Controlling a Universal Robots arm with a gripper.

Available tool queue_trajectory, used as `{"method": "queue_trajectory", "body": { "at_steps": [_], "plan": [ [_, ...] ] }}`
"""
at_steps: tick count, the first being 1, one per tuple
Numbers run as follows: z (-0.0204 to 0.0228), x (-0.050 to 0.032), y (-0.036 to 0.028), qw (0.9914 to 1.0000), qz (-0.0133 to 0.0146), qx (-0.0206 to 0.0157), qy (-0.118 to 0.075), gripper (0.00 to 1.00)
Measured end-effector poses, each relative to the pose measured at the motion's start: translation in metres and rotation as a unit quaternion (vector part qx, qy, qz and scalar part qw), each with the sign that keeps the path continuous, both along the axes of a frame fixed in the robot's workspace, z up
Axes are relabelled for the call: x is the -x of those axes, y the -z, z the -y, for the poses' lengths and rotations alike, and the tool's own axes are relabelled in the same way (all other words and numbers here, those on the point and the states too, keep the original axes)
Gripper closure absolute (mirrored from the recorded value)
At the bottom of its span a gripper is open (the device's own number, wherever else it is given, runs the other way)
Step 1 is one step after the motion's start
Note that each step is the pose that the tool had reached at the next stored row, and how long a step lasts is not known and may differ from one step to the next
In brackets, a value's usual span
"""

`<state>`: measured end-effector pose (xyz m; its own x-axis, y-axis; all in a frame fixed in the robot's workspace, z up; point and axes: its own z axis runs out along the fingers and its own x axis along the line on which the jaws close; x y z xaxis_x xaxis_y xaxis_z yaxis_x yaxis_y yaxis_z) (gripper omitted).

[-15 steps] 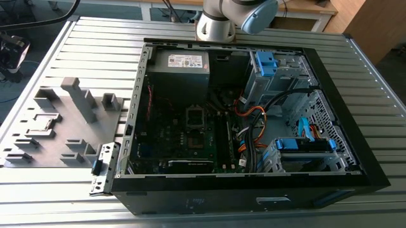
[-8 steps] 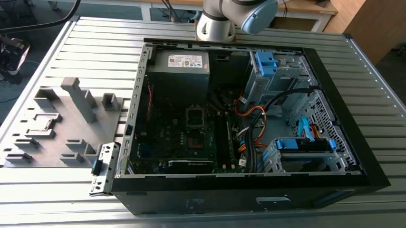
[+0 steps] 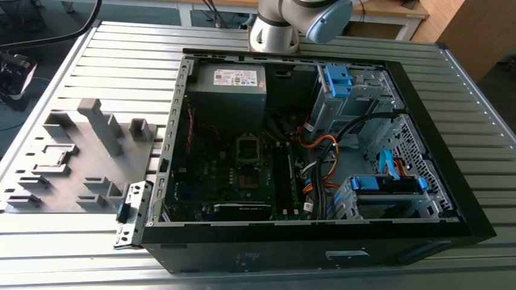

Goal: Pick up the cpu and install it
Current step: 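Pick up the cpu and move it towards the insertion slot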

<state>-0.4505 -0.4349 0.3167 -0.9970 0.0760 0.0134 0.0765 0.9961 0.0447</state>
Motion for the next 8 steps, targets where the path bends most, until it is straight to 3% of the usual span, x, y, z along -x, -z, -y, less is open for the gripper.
{"method": "queue_trajectory", "body": {
  "at_steps": [8],
  "plan": [
    [0.0012,0.0062,0.0134,1.0,0.0,0.0002,0.0,0.89]
  ]
}}
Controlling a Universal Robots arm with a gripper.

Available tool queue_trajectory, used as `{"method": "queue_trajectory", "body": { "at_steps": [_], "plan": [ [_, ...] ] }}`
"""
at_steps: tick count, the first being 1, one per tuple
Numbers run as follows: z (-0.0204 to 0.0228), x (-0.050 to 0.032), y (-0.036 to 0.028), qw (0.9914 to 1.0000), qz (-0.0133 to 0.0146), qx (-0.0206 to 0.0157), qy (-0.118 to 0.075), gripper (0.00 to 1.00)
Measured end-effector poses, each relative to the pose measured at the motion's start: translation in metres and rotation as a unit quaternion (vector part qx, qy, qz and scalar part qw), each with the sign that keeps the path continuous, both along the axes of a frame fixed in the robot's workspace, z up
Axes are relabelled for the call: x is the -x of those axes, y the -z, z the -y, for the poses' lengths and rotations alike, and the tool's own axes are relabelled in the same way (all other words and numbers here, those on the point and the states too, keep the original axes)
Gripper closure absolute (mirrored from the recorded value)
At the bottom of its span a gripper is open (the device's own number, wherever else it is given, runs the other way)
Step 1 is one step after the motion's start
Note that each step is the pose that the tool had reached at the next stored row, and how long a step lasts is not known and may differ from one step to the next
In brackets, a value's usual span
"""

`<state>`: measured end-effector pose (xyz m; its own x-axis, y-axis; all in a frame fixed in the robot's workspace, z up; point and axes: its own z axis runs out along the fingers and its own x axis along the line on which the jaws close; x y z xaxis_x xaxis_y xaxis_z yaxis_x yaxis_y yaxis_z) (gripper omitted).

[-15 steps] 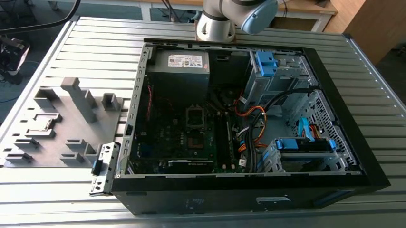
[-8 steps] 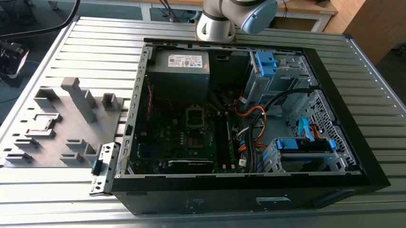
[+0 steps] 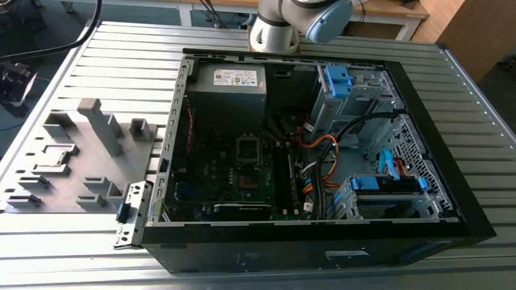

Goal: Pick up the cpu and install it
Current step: 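Pick up the cpu and move it towards the insertion slot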

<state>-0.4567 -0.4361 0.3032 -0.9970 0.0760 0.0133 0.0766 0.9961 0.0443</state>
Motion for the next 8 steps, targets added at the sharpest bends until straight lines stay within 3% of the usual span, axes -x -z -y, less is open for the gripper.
{"method": "queue_trajectory", "body": {
  "at_steps": [8],
  "plan": [
    [0.0011,0.0034,0.0141,1.0,-0.0002,0.0005,0.0,0.89]
  ]
}}
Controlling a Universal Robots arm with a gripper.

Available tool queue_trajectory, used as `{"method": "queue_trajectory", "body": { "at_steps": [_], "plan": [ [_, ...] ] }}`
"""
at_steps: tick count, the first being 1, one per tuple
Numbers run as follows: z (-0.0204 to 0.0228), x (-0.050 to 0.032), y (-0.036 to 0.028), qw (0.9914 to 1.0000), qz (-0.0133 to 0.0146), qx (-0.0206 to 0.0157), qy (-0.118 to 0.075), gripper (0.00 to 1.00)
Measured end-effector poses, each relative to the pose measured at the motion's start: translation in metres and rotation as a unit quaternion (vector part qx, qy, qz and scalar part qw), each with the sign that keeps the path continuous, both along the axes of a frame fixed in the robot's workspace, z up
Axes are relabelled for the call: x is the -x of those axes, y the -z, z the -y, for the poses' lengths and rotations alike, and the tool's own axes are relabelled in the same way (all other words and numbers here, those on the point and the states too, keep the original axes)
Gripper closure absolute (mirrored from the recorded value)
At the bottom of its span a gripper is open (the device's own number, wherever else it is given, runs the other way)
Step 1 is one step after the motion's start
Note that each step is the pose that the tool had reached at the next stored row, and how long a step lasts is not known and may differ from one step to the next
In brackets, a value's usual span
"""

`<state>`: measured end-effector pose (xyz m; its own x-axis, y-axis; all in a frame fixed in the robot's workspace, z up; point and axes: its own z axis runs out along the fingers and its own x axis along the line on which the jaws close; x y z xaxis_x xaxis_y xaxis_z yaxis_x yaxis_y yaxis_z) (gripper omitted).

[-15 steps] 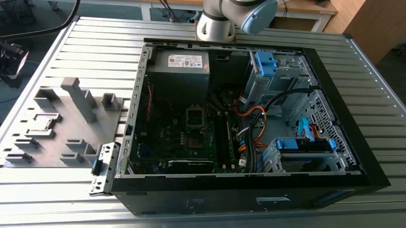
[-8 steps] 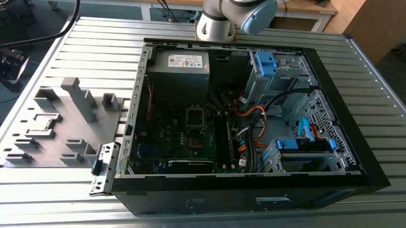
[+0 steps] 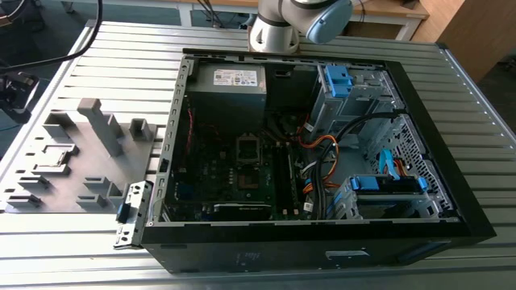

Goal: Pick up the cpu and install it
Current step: 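Pick up the cpu and move it towards the insertion slot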

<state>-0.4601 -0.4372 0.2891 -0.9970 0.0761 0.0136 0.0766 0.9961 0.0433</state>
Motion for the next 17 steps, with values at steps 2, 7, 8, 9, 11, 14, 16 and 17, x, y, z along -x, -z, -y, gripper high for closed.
{"method": "queue_trajectory", "body": {
  "at_steps": [2,7,8,9,11,14,16,17],
  "plan": [
    [0.0001,0.0006,0.0036,1.0,-0.0002,0.0003,0.0,0.89],
    [0.0001,0.001,0.0078,1.0,-0.0007,0.0013,0.0,0.89],
    [0.0001,0.001,0.0078,1.0,-0.0007,0.0013,0.0,0.89],
    [0.0001,0.001,0.0079,1.0,-0.0006,0.0013,0.0,0.89],
    [0.0001,0.001,0.008,1.0,-0.0006,0.0013,0.0,0.89],
    [0.0001,0.001,0.008,1.0,-0.0006,0.0013,0.0,0.89],
    [0.0001,0.001,0.008,1.0,-0.0006,0.0013,0.0,0.89],
    [0.0001,0.001,0.008,1.0,-0.0006,0.0013,0.0,0.89]
  ]
}}
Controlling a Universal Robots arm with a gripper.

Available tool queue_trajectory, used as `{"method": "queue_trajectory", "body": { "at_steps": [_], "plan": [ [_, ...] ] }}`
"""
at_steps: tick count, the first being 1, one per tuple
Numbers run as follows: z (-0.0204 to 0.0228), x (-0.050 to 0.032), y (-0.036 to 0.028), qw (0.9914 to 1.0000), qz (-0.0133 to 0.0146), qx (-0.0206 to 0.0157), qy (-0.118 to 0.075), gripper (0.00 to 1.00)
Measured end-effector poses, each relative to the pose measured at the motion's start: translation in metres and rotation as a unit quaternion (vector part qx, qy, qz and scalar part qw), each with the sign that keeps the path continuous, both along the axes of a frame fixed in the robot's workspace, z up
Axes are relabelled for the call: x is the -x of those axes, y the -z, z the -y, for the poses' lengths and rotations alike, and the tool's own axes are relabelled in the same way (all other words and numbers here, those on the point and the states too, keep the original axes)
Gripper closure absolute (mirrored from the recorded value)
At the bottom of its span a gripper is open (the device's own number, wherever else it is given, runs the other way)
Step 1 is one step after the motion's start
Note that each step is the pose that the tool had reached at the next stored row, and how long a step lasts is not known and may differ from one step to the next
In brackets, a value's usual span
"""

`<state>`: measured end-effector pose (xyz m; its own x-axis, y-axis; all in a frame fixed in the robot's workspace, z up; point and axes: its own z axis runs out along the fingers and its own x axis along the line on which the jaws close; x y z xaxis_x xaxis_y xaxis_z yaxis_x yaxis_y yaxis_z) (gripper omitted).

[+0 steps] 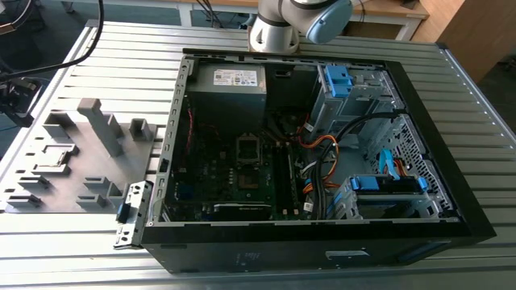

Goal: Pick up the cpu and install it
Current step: 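Pick up the cpu and move it towards the insertion slot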

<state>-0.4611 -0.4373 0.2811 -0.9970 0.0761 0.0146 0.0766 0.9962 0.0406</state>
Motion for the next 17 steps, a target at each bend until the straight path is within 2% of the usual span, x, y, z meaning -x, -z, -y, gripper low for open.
{"method": "queue_trajectory", "body": {
  "at_steps": [5,7,8,11,14,15,17],
  "plan": [
    [0.0,0.0,0.0,1.0,0.0,0.0,0.0,0.89],
    [0.0,0.0,0.0001,1.0,0.0,0.0,0.0,0.77],
    [0.0,0.0,0.0001,1.0,0.0,0.0,0.0,0.77],
    [0.0,0.0,0.0001,1.0,0.0,0.0,0.0,0.59],
    [0.0,0.0,0.0001,1.0,0.0,0.0,0.0,0.53],
    [0.0,0.0,0.0001,1.0,0.0,0.0,0.0,0.47],
    [0.0,0.0,0.0002,1.0,0.0,0.0,0.0,0.47]
  ]
}}
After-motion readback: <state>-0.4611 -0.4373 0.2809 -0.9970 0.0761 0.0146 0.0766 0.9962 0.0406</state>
